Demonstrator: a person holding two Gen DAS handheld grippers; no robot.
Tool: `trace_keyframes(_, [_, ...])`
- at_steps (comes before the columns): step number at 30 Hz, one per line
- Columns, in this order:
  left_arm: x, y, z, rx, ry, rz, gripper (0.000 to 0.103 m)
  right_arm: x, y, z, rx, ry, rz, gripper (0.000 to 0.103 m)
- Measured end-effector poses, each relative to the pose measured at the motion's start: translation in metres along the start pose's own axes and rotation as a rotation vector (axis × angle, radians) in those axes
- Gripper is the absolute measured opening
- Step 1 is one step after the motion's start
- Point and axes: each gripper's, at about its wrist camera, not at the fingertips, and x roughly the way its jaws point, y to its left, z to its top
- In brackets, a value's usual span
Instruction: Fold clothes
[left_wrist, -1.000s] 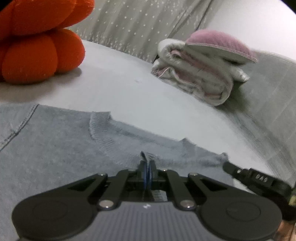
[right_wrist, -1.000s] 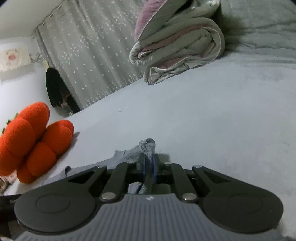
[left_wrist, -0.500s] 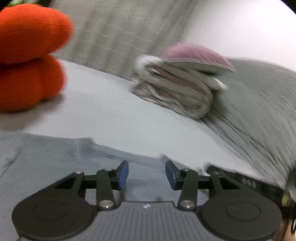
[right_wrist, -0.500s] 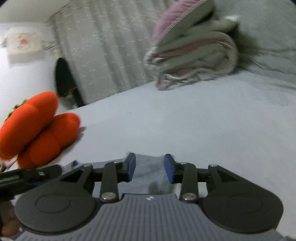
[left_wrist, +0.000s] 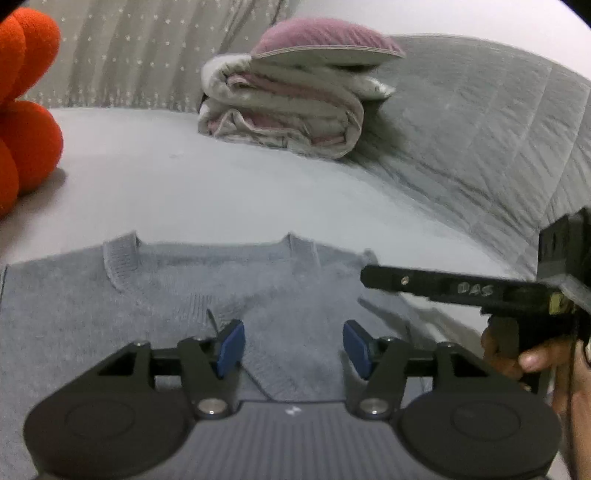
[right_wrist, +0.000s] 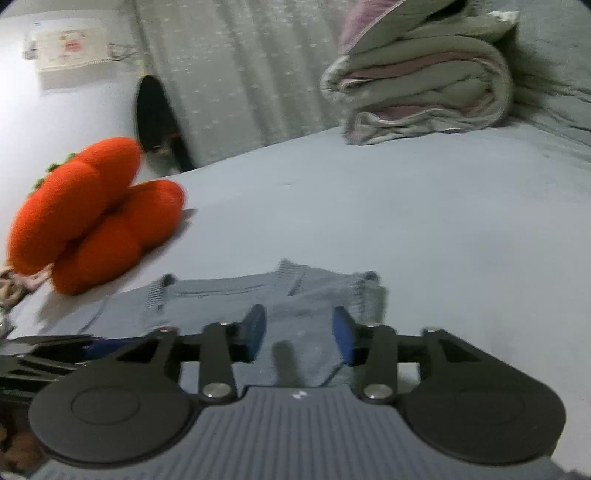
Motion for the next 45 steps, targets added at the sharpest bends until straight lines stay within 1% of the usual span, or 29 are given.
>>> trace_keyframes(1, [0.002,-0.001,0.000,-0.001,0.003,-0.001,0.063,0.003,-0.001,-0.002,-0.006,0.018,0.019,0.056])
trace_keyframes(2, [0.003,-0.001,0.000,-0.001,0.004,-0.001,0.064,0.006,-0.001,-0.004,-0.014,0.036,0.033,0.057])
trace_keyframes(3, [0.002,-0.002,0.000,0.000,0.001,0.000,0.065,0.010,0.000,-0.007,-0.030,0.052,0.025,0.057])
trace_keyframes(5, [0.001,-0.004,0.000,-0.001,-0.005,0.006,0.065,0.009,0.003,-0.008,-0.054,0.050,0.013,0.057])
trace_keyframes(6, [0.000,-0.005,0.001,-0.009,-0.006,0.020,0.065,0.007,0.004,-0.006,-0.056,0.044,0.018,0.057])
trace_keyframes(8, [-0.005,-0.005,0.003,-0.030,0.003,0.051,0.066,0.003,0.003,-0.005,-0.020,0.041,0.039,0.057])
trace_keyframes(9, [-0.008,-0.005,0.003,-0.036,0.011,0.069,0.066,0.002,0.003,-0.004,0.002,0.046,0.040,0.058])
trace_keyframes(11, [-0.017,-0.004,0.004,-0.028,0.027,0.114,0.068,-0.002,0.008,-0.002,0.008,0.056,0.032,0.058])
trace_keyframes(15, [-0.047,0.009,0.004,-0.029,0.050,0.235,0.078,-0.008,0.027,0.006,-0.006,0.092,0.016,0.062])
trace_keyframes(18, [-0.074,0.029,0.007,-0.098,0.038,0.332,0.085,-0.008,0.043,0.017,0.005,0.109,0.020,0.067])
trace_keyframes(19, [-0.084,0.036,0.008,-0.126,0.034,0.364,0.087,-0.008,0.049,0.020,0.004,0.110,0.024,0.071])
trace_keyframes(20, [-0.093,0.044,0.009,-0.156,0.031,0.397,0.088,-0.007,0.055,0.023,0.002,0.111,0.027,0.074])
trace_keyframes(22, [-0.109,0.058,0.009,-0.211,0.035,0.470,0.090,-0.006,0.070,0.026,-0.009,0.109,0.035,0.077])
trace_keyframes(25, [-0.131,0.080,0.010,-0.271,0.051,0.595,0.092,0.000,0.090,0.027,0.007,0.109,0.053,0.078])
trace_keyframes(28, [-0.151,0.099,0.006,-0.309,0.028,0.707,0.097,0.010,0.105,0.027,0.033,0.124,0.069,0.080])
trace_keyframes(31, [-0.160,0.117,-0.002,-0.330,0.033,0.800,0.097,0.020,0.118,0.024,0.044,0.134,0.067,0.081])
trace_keyframes(32, [-0.161,0.122,-0.005,-0.336,0.037,0.816,0.097,0.022,0.121,0.022,0.049,0.134,0.064,0.081])
trace_keyframes(35, [-0.165,0.135,-0.017,-0.361,0.032,0.825,0.097,0.030,0.128,0.014,0.066,0.124,0.057,0.081])
trace_keyframes(40, [-0.161,0.159,-0.029,-0.431,0.015,0.770,0.097,0.044,0.136,-0.011,0.063,0.092,0.033,0.081])
trace_keyframes(43, [-0.161,0.161,-0.031,-0.428,-0.009,0.760,0.097,0.052,0.134,-0.030,0.058,0.098,0.011,0.081])
trace_keyframes(45, [-0.160,0.158,-0.032,-0.420,-0.011,0.767,0.096,0.049,0.137,-0.032,0.012,0.088,0.011,0.082])
